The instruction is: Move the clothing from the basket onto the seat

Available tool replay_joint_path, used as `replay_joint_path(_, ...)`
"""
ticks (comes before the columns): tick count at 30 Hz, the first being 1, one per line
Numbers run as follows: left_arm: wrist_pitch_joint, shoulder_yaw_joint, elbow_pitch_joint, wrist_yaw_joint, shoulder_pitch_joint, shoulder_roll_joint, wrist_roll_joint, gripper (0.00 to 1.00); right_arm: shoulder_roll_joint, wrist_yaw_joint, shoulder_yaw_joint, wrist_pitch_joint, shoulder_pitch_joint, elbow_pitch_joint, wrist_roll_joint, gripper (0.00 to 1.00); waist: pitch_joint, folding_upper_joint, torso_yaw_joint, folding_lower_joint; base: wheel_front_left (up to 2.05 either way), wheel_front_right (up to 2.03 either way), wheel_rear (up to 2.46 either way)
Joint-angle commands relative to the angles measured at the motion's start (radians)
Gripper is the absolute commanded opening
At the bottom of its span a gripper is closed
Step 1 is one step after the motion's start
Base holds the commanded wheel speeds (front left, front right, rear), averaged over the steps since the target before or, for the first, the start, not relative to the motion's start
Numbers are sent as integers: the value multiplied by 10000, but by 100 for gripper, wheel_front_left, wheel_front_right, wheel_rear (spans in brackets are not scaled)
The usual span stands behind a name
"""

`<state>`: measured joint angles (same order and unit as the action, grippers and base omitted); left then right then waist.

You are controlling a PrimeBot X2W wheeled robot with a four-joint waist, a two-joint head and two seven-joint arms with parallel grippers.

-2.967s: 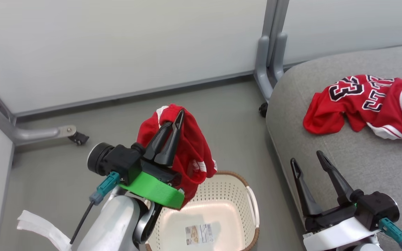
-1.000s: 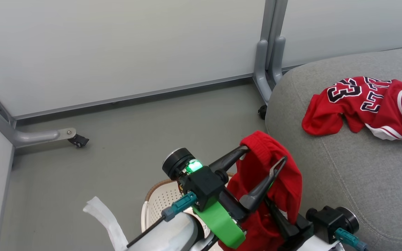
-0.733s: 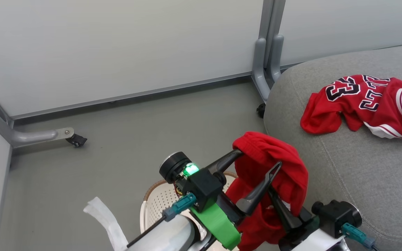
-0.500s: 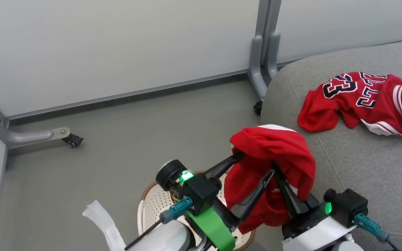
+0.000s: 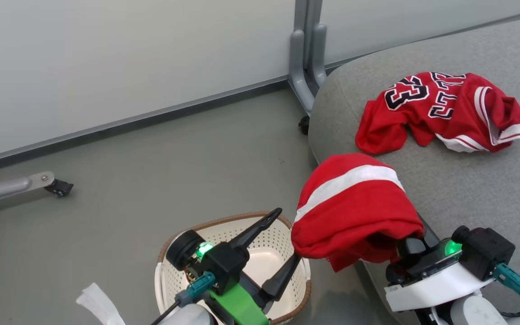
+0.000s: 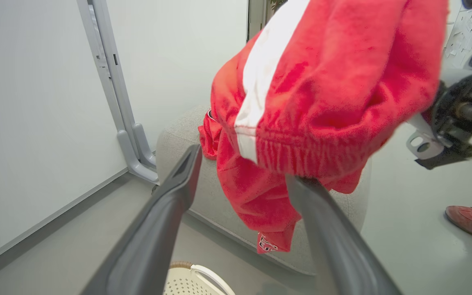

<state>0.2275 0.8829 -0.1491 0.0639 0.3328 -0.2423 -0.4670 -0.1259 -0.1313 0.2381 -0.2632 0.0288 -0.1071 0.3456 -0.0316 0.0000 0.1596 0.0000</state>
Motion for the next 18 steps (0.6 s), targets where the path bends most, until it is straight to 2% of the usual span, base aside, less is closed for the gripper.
replay_joint_path(1, 74, -82, 63, -80, -180, -160, -49, 100, -53, 11, -162, -23, -39, -109, 26, 0, -383, 0, 511, 0, 0, 0, 0)
replay_joint_path(11, 249, -514, 495, -315, -451, -945, 130, 100, 89, 11, -1194, -23, -425, -637, -179, 0, -1278, 0, 1901, 0, 0, 0, 0)
replay_joint_path(18, 99, -517, 718, -292, -306, -1444, 273, 100, 395, 11, -1597, -23, -355, -898, -240, 0, -2037, 0, 3066, 0, 0, 0, 0)
